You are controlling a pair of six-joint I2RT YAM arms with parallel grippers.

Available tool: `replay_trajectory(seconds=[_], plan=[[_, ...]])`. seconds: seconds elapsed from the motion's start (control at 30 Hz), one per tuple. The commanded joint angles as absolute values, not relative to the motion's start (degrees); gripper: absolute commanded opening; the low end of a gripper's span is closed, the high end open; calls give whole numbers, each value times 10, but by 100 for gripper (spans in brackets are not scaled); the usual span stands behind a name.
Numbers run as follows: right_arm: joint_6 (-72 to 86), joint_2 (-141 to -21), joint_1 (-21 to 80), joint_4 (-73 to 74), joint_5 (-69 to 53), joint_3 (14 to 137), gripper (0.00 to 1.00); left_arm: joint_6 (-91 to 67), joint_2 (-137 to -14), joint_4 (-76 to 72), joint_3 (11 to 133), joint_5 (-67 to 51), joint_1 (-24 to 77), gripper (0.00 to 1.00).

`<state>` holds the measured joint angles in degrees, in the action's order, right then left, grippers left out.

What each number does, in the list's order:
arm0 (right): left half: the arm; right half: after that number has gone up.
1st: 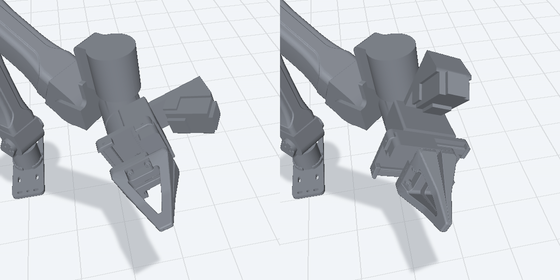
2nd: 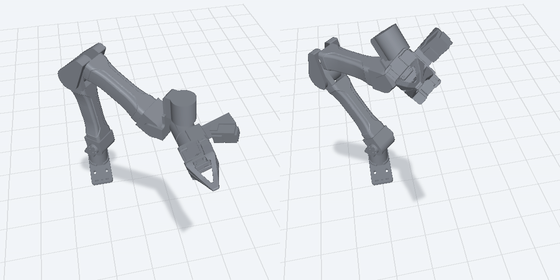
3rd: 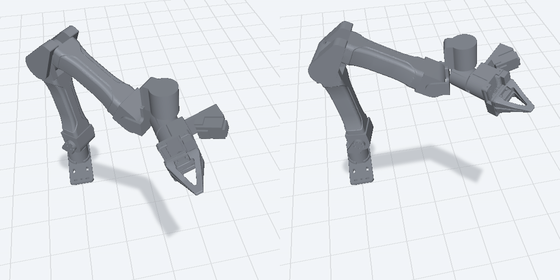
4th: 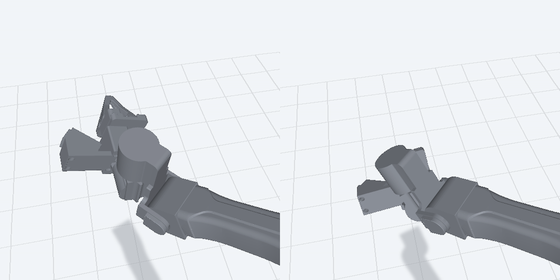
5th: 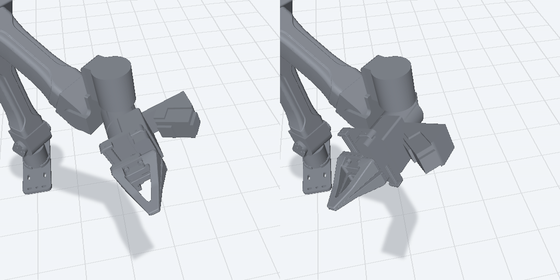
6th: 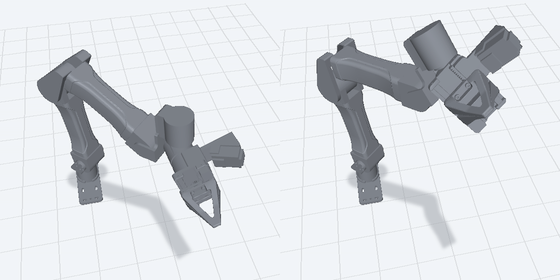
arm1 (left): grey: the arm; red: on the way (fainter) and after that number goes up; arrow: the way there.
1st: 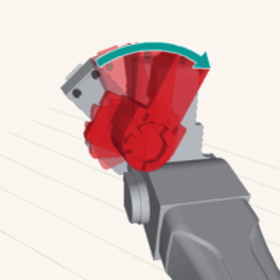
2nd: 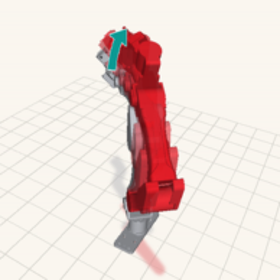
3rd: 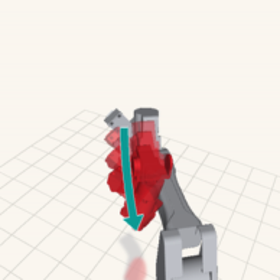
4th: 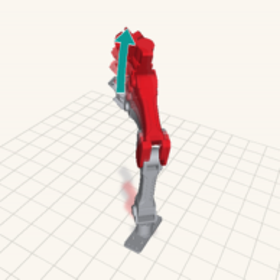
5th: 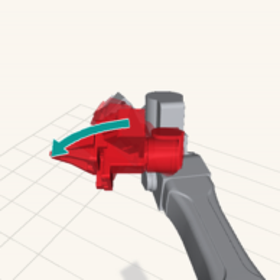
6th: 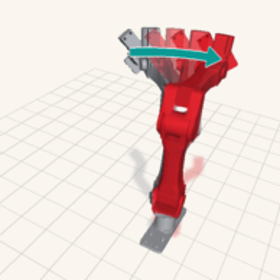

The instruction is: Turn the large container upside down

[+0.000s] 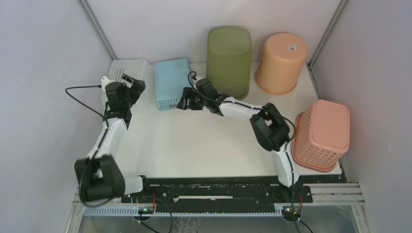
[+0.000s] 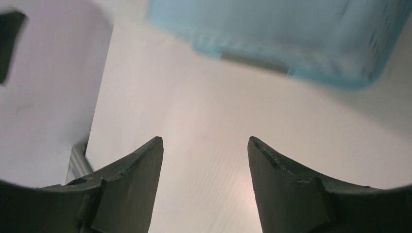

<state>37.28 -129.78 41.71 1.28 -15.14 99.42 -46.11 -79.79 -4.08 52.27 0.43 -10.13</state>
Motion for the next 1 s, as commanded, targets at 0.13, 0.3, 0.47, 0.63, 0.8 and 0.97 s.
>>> replay_trajectory(seconds=[0.13, 0.3, 0.47, 0.63, 0.8, 0.97], plan=[[269, -958, 448, 35, -54, 748, 76, -360, -508, 53, 474, 55, 8, 100], [266, -816, 431, 34, -12, 565, 78, -344, -430, 87, 398, 70, 40, 100], [274, -654, 406, 53, 86, 411, 79, -303, -403, 71, 334, 125, 128, 100], [265, -510, 364, 98, 190, 344, 84, -247, -417, 21, 301, 192, 221, 100], [248, -440, 310, 99, 172, 310, 91, -224, -394, -57, 231, 206, 236, 100], [228, -444, 302, 83, 156, 309, 91, -204, -356, -94, 202, 206, 239, 100]])
